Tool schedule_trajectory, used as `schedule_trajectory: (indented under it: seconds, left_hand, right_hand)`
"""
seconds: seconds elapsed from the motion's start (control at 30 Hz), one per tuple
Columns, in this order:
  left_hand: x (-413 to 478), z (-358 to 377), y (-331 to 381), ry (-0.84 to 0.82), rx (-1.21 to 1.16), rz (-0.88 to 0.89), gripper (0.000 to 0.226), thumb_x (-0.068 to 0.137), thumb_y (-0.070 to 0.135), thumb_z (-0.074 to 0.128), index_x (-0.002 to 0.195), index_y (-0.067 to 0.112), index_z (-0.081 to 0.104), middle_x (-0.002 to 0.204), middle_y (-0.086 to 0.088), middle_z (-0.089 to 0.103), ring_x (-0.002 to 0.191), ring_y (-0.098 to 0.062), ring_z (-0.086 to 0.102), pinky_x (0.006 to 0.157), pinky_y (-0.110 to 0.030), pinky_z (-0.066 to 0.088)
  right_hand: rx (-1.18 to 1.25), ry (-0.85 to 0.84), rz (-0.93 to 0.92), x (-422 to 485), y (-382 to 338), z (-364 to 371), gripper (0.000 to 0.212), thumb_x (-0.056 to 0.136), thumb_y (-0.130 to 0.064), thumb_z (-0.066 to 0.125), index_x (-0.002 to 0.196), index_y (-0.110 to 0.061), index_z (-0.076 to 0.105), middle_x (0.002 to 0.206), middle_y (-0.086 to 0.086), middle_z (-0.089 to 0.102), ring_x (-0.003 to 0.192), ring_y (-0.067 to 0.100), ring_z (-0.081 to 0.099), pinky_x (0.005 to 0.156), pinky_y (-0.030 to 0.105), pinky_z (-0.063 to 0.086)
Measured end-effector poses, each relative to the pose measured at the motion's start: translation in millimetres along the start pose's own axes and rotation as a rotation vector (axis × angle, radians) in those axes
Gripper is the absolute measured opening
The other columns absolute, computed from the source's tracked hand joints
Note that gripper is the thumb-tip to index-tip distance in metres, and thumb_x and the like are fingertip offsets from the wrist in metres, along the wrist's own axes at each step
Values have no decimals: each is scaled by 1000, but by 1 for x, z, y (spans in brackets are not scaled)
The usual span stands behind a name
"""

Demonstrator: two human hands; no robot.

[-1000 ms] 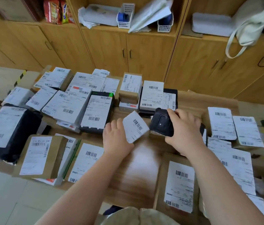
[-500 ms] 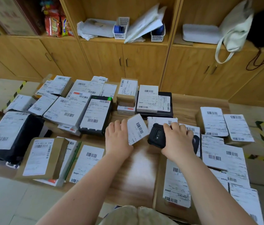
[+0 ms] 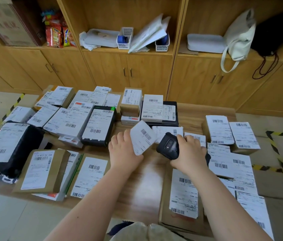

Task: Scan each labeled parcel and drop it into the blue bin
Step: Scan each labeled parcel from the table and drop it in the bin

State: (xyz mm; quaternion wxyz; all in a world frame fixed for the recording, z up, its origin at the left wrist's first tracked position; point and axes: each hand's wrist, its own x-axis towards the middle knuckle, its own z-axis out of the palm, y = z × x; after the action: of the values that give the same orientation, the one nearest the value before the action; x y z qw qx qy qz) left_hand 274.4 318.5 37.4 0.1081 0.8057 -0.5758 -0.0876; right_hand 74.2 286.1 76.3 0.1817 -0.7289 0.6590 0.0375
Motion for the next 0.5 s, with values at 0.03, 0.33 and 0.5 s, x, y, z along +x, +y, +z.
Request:
schedule_trajectory:
  seconds: [0.03, 0.33, 0.5]
  left_hand:
    - [2, -3, 3, 3, -48, -26, 92, 64, 43, 75, 142, 15, 34, 134, -6, 46, 125, -31, 39, 104, -40, 32]
    - [33, -29, 22, -77, -268, 79, 102, 62, 56, 80, 143, 16, 34, 139, -11, 40, 129, -33, 34, 107, -43, 33]
    - [41, -35, 44, -204, -264, 334, 103, 65, 57, 81, 145, 14, 33, 138, -15, 39, 130, -36, 33, 108, -44, 31]
  right_hand:
    - [85, 19, 33, 0, 3, 0, 83, 71, -35, 77, 143, -27, 35, 132, 2, 41, 125, 28, 37, 94, 42, 33]
    - [476, 306, 312, -27, 13, -7, 73, 64, -32, 83, 129, -33, 49, 121, 1, 47, 118, 27, 43, 94, 46, 44]
    - [598, 464, 577, -78, 15, 2, 58, 57, -40, 77, 110, -34, 53, 110, 2, 54, 107, 28, 52, 84, 47, 53]
